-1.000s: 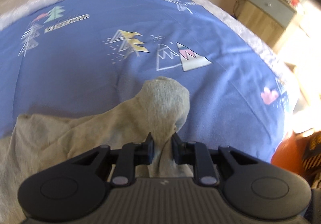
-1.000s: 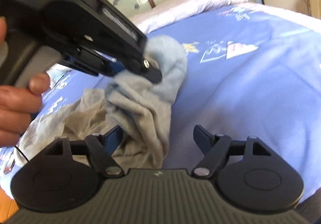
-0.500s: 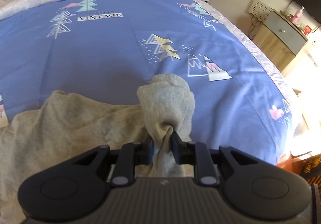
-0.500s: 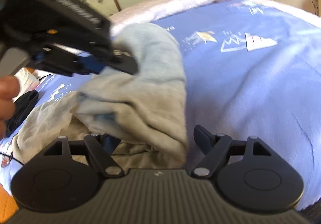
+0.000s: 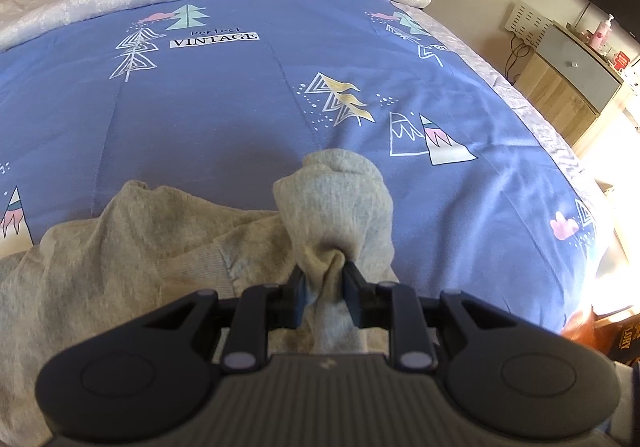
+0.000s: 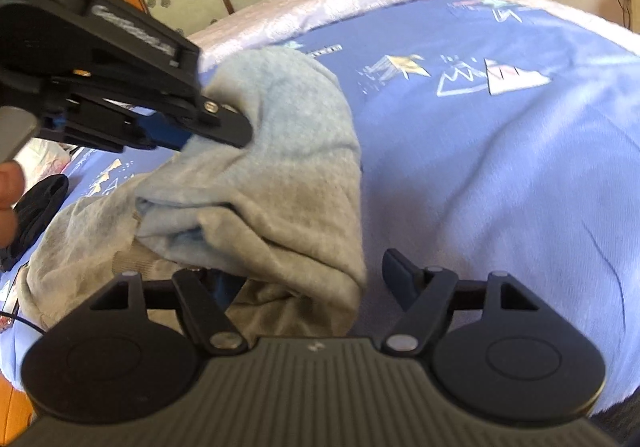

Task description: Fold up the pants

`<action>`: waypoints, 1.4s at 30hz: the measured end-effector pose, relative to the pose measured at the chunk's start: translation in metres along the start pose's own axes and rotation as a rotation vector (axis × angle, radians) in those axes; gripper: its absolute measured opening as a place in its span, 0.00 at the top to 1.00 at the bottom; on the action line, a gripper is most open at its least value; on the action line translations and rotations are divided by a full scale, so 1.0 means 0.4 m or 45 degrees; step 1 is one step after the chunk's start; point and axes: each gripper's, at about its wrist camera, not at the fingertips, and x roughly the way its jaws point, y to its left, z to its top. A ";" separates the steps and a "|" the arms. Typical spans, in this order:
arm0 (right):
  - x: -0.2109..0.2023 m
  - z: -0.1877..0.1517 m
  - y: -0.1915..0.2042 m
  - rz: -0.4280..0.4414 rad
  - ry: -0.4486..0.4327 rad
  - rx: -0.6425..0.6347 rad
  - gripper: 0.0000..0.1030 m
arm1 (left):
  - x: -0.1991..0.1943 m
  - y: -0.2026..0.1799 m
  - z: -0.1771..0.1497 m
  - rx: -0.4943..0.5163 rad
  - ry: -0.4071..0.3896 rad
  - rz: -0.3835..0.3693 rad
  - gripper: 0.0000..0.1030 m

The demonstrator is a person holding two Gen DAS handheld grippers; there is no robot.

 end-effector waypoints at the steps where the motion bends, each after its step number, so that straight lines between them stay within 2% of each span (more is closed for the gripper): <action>1: 0.002 -0.001 -0.004 -0.002 0.004 0.001 0.27 | 0.000 0.000 -0.001 0.002 -0.001 0.000 0.81; 2: 0.003 -0.001 -0.003 0.000 0.009 -0.005 0.30 | 0.000 -0.001 -0.001 0.003 -0.001 0.000 0.81; 3: 0.001 0.000 0.000 -0.001 0.007 -0.019 0.46 | -0.001 -0.001 -0.001 0.004 -0.004 0.003 0.81; 5: -0.004 0.002 0.014 0.000 -0.007 -0.072 0.68 | -0.006 -0.002 0.000 0.005 -0.013 0.007 0.82; 7: -0.013 0.002 0.028 -0.003 -0.047 -0.120 0.76 | -0.016 0.000 0.002 0.002 -0.028 0.010 0.82; 8: -0.017 0.001 0.036 -0.005 -0.059 -0.143 0.84 | -0.022 0.004 0.004 -0.004 -0.036 0.009 0.82; 9: -0.020 0.002 0.044 -0.010 -0.071 -0.161 0.86 | -0.029 0.009 0.006 -0.011 -0.044 0.005 0.83; 15: -0.033 0.018 0.088 -0.006 -0.129 -0.245 0.89 | -0.097 0.080 0.028 -0.087 -0.108 -0.051 0.84; 21: -0.044 0.051 0.200 0.075 -0.219 -0.409 0.89 | -0.206 0.233 0.027 -0.241 -0.205 -0.064 0.84; 25: -0.021 0.057 0.301 0.151 -0.228 -0.546 0.89 | -0.261 0.356 -0.001 -0.344 -0.252 0.008 0.84; 34: 0.078 0.009 0.544 0.341 -0.132 -0.853 0.88 | -0.321 0.618 -0.118 -0.592 -0.279 0.202 0.83; 37: 0.109 -0.022 0.590 0.401 -0.040 -0.914 0.79 | -0.298 0.683 -0.163 -0.661 -0.230 0.282 0.82; 39: 0.121 -0.042 0.597 0.440 0.033 -0.924 0.66 | -0.284 0.721 -0.196 -0.708 -0.199 0.283 0.79; 40: 0.119 -0.049 0.597 0.452 0.058 -0.917 0.65 | -0.275 0.735 -0.209 -0.732 -0.186 0.279 0.79; 41: 0.117 -0.046 0.589 0.468 0.076 -0.907 0.59 | -0.271 0.739 -0.218 -0.745 -0.184 0.276 0.74; 42: 0.111 -0.042 0.585 0.485 0.085 -0.895 0.54 | -0.270 0.744 -0.226 -0.755 -0.186 0.275 0.64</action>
